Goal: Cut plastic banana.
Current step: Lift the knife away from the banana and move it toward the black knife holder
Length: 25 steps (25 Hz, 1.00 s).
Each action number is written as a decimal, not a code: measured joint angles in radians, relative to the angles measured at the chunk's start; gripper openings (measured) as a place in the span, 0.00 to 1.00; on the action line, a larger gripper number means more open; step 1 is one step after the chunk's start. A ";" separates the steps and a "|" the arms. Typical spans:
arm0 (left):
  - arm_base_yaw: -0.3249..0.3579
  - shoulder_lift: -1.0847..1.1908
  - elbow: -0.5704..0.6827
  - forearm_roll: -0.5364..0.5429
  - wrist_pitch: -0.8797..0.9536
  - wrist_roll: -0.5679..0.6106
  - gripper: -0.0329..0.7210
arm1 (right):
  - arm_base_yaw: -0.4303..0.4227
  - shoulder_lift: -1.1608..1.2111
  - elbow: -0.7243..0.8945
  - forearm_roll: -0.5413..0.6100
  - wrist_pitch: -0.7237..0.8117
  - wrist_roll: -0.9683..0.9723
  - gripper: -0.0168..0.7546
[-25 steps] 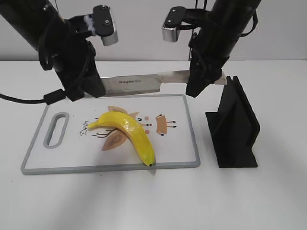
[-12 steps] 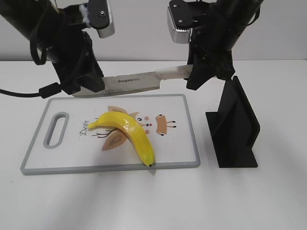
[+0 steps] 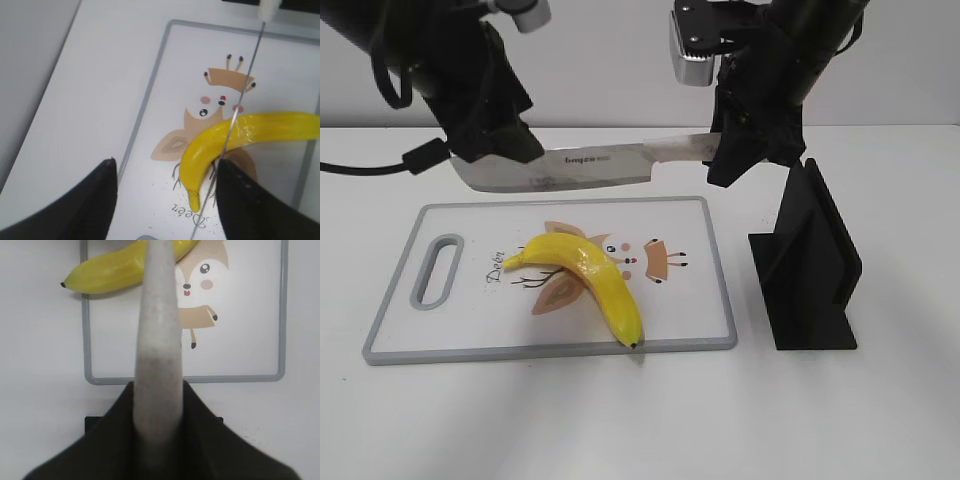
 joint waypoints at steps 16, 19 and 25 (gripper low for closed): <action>0.187 -0.186 0.000 0.304 0.171 -0.837 0.82 | 0.000 -0.002 -0.227 -0.081 0.014 0.725 0.24; 0.247 -0.186 0.000 0.309 0.304 -0.939 0.82 | 0.000 -0.018 -0.226 -0.088 0.015 0.843 0.24; 0.362 -0.197 0.005 0.313 0.417 -1.021 0.82 | -0.004 -0.124 -0.135 -0.121 0.017 1.044 0.24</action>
